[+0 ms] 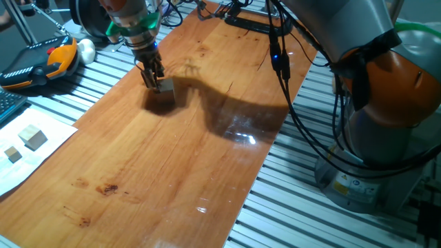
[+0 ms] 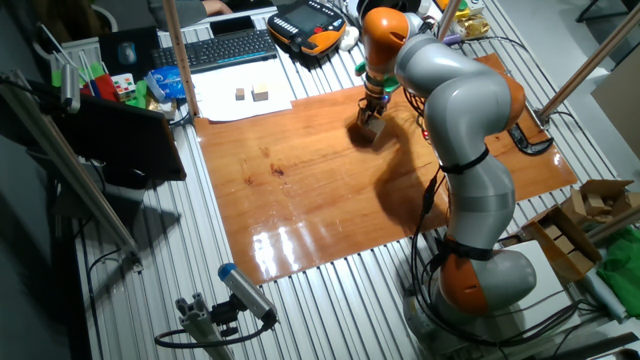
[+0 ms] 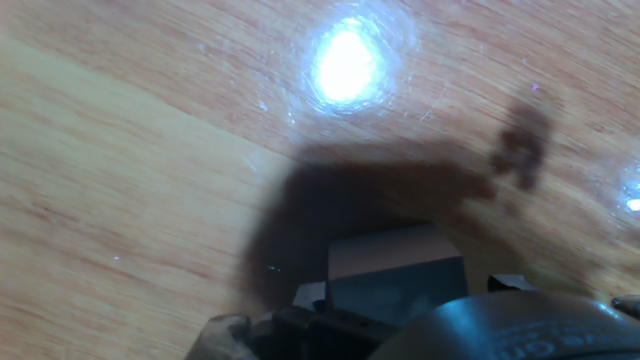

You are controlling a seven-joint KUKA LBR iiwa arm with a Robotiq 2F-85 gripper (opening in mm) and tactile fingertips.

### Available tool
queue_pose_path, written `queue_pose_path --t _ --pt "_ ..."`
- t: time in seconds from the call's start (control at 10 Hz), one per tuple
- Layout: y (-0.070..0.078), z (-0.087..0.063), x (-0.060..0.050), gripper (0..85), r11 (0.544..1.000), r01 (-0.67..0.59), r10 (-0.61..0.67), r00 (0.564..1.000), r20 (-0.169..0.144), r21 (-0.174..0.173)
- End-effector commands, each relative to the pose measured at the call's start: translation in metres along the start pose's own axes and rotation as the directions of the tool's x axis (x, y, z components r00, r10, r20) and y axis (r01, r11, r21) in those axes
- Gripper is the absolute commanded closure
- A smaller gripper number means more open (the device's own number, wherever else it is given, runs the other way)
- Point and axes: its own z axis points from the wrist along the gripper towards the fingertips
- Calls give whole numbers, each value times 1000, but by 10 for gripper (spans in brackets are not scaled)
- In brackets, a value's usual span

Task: Hold a small block with the gripper and sweep it from left to right on the table

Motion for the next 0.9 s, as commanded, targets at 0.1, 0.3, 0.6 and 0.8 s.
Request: queue_pose_path --t 0.1,0.3,0.6,0.8 --pt "-1 0 1 60 1000 0 0 1000 -4 1" --pt "-1 2 2 67 1000 1 -1 1000 -6 0" --pt "3 7 5 70 1000 -6 6 1000 0 0" --pt "5 11 6 73 1000 -8 8 1000 5 2"
